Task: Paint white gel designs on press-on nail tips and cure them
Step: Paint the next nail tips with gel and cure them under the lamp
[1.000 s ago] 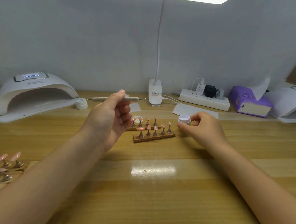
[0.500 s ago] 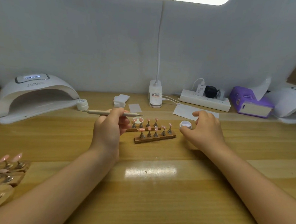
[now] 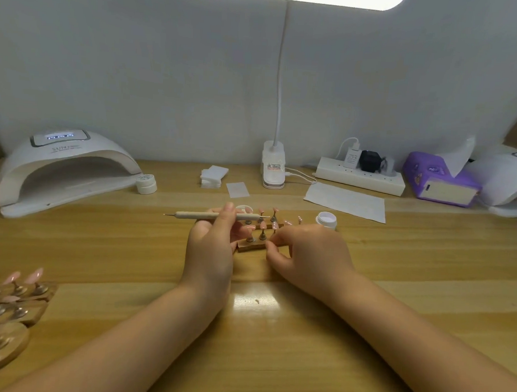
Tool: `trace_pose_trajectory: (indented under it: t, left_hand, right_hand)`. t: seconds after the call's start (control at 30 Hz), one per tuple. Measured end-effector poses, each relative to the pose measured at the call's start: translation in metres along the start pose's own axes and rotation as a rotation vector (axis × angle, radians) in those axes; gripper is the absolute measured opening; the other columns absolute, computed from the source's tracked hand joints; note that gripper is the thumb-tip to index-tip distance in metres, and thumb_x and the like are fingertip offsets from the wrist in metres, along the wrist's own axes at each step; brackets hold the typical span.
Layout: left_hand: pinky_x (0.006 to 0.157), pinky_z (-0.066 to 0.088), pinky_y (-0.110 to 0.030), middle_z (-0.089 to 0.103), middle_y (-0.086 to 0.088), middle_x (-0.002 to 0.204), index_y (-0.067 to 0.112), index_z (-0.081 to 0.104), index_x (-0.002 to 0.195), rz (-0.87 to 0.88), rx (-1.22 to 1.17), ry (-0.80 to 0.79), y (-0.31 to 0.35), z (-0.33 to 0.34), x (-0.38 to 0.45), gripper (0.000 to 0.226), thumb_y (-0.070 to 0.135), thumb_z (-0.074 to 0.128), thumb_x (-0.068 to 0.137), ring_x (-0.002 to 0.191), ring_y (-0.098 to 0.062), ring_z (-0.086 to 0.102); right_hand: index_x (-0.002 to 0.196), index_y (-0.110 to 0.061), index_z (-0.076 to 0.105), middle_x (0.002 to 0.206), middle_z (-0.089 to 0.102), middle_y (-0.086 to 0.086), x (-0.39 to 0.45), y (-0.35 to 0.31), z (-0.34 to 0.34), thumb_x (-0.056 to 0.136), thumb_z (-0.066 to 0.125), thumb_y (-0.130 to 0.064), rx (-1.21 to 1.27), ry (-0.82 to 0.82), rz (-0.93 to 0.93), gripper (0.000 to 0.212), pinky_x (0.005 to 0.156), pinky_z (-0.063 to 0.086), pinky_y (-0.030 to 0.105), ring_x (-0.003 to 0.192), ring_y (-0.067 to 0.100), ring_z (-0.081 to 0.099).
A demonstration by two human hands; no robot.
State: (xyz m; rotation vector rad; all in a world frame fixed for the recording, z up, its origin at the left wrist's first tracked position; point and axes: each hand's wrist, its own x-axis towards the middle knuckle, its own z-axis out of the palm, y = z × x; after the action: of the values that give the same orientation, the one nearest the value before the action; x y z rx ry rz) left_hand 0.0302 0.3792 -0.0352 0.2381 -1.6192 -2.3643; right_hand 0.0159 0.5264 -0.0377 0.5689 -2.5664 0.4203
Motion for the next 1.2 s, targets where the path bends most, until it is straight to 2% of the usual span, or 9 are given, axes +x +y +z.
trace_pose_trajectory:
  t: [0.1,0.3,0.4,0.53,0.8,0.9,1.0,1.2]
  left_hand:
    - [0.084,0.048,-0.038,0.065,0.005,0.066,0.022,0.073,0.068,0.0,-0.004,-0.027,0.001,0.001,-0.004,0.037,0.032,0.052,0.097,0.084,-0.019,0.065]
    - [0.088,0.049,-0.042,0.064,0.007,0.065,0.021,0.069,0.075,0.009,-0.008,-0.038,0.002,0.002,-0.007,0.03,0.032,0.053,0.097,0.077,-0.013,0.063]
    - [0.091,0.049,-0.042,0.065,0.006,0.067,0.017,0.066,0.082,0.018,-0.016,-0.052,0.001,0.003,-0.01,0.025,0.032,0.053,0.097,0.076,-0.011,0.065]
    - [0.086,0.051,-0.04,0.065,0.007,0.067,0.016,0.064,0.085,0.026,-0.022,-0.059,0.0,0.004,-0.01,0.022,0.03,0.053,0.097,0.073,-0.009,0.065]
    - [0.079,0.05,-0.037,0.063,0.006,0.064,0.017,0.065,0.082,0.031,-0.027,-0.062,0.0,0.002,-0.009,0.023,0.029,0.052,0.097,0.071,-0.009,0.063]
    - [0.08,0.05,-0.037,0.063,0.006,0.064,0.017,0.066,0.082,0.047,-0.017,-0.062,-0.001,0.003,-0.008,0.024,0.029,0.052,0.097,0.07,-0.009,0.064]
    - [0.084,0.05,-0.038,0.063,0.006,0.061,0.017,0.067,0.079,0.075,-0.013,-0.067,-0.001,0.002,-0.007,0.027,0.026,0.051,0.098,0.066,-0.009,0.063]
    - [0.074,0.051,-0.033,0.061,0.005,0.058,0.016,0.067,0.075,0.105,0.007,-0.005,-0.002,-0.003,-0.002,0.03,0.028,0.052,0.098,0.062,-0.009,0.06]
  right_hand:
    - [0.101,-0.031,0.073,0.093,0.072,-0.01,0.001,0.006,0.003,0.09,0.054,-0.042,-0.001,-0.032,0.063,0.025,0.064,0.047,0.025,0.09,0.012,0.063]
    - [0.101,-0.029,0.072,0.089,0.071,-0.006,0.002,0.005,0.006,0.094,0.048,-0.044,-0.056,-0.056,0.106,0.03,0.062,0.05,0.028,0.087,0.015,0.063]
    - [0.1,-0.027,0.069,0.089,0.07,-0.006,0.002,0.002,0.007,0.098,0.039,-0.044,-0.141,-0.086,0.086,0.035,0.056,0.042,0.026,0.086,0.015,0.063]
    - [0.102,-0.027,0.067,0.091,0.069,-0.004,0.003,0.002,0.007,0.1,0.034,-0.044,-0.21,-0.107,0.064,0.037,0.056,0.036,0.025,0.086,0.018,0.064]
    - [0.109,-0.031,0.069,0.094,0.071,-0.005,0.002,0.003,0.005,0.099,0.037,-0.043,-0.165,-0.085,0.046,0.035,0.061,0.043,0.027,0.088,0.016,0.064]
    - [0.102,-0.026,0.07,0.089,0.071,-0.004,0.0,0.001,0.004,0.098,0.041,-0.04,-0.122,-0.047,0.033,0.033,0.06,0.048,0.029,0.084,0.017,0.065]
    - [0.089,-0.021,0.073,0.076,0.071,-0.001,-0.002,-0.003,0.001,0.091,0.056,-0.03,-0.022,0.06,-0.005,0.02,0.053,0.049,0.032,0.071,0.021,0.065]
    - [0.088,-0.023,0.07,0.077,0.07,-0.004,-0.005,-0.007,0.002,0.088,0.058,-0.025,0.011,0.048,-0.037,0.012,0.053,0.044,0.027,0.072,0.02,0.065]
